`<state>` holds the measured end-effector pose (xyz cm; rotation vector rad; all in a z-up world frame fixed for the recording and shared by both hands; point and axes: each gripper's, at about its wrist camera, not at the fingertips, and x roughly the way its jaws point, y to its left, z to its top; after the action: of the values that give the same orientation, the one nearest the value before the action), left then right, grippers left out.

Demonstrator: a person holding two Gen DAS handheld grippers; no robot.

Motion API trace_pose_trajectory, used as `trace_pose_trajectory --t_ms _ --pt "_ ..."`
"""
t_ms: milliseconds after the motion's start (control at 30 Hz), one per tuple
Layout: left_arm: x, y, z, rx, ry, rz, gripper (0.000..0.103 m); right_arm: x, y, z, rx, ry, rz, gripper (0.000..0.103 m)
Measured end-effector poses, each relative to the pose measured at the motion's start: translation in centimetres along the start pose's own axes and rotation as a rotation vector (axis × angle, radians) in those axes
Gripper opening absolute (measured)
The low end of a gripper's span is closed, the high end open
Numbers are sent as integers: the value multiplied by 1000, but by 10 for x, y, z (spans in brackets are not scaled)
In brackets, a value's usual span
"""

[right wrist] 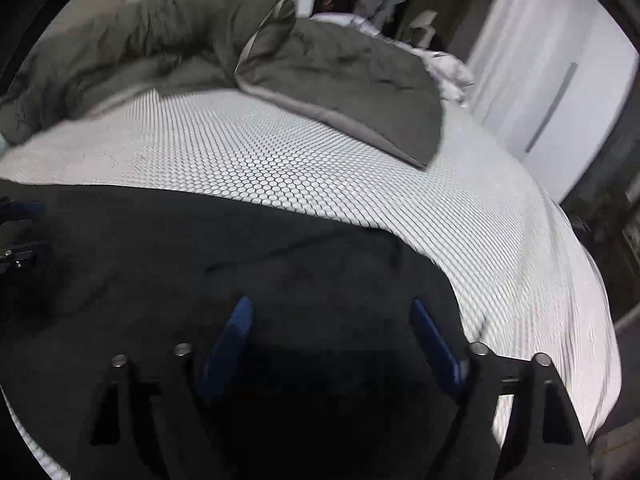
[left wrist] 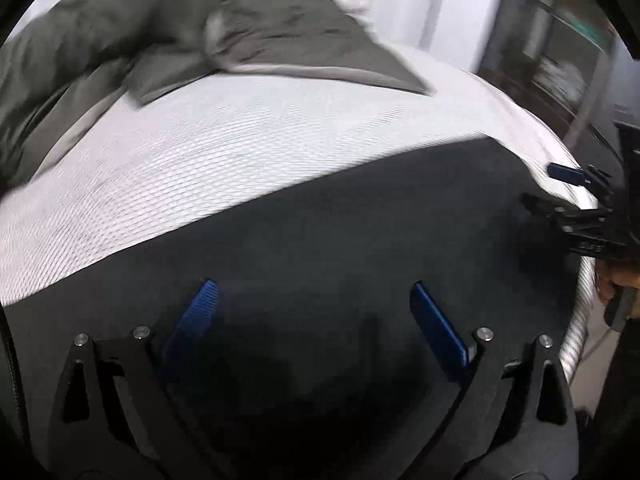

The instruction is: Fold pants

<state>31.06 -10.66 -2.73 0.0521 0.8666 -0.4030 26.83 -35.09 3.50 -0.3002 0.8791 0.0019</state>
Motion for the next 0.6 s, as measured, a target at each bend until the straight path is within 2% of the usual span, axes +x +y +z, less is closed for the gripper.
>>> trace_pose_trajectory --t_ms 133,200,267,333,400,500,567,600 --pt "10 -49 -22 83 80 -88 96 -10 4 -42 27 38 -4 84" --pt "22 -64 -36 133 133 -61 96 -3 6 -59 31 67 -29 84" --pt "25 -73 -47 157 123 -13 98 -7 -2 -72 40 65 -34 84" --pt "21 -72 -48 130 127 -10 98 -17 -12 -85 59 70 -29 84" --pt "13 -70 -46 100 123 2 97 -29 -28 -104 110 59 13 84" --pt "-2 -68 -44 93 63 -39 98 -39 -43 -97 184 -24 54 84" --pt "-1 -75 -47 112 62 -53 98 -35 -43 -83 205 -66 76 83" --pt "3 -78 -49 129 79 -49 98 -28 -41 -79 202 -63 90 78"
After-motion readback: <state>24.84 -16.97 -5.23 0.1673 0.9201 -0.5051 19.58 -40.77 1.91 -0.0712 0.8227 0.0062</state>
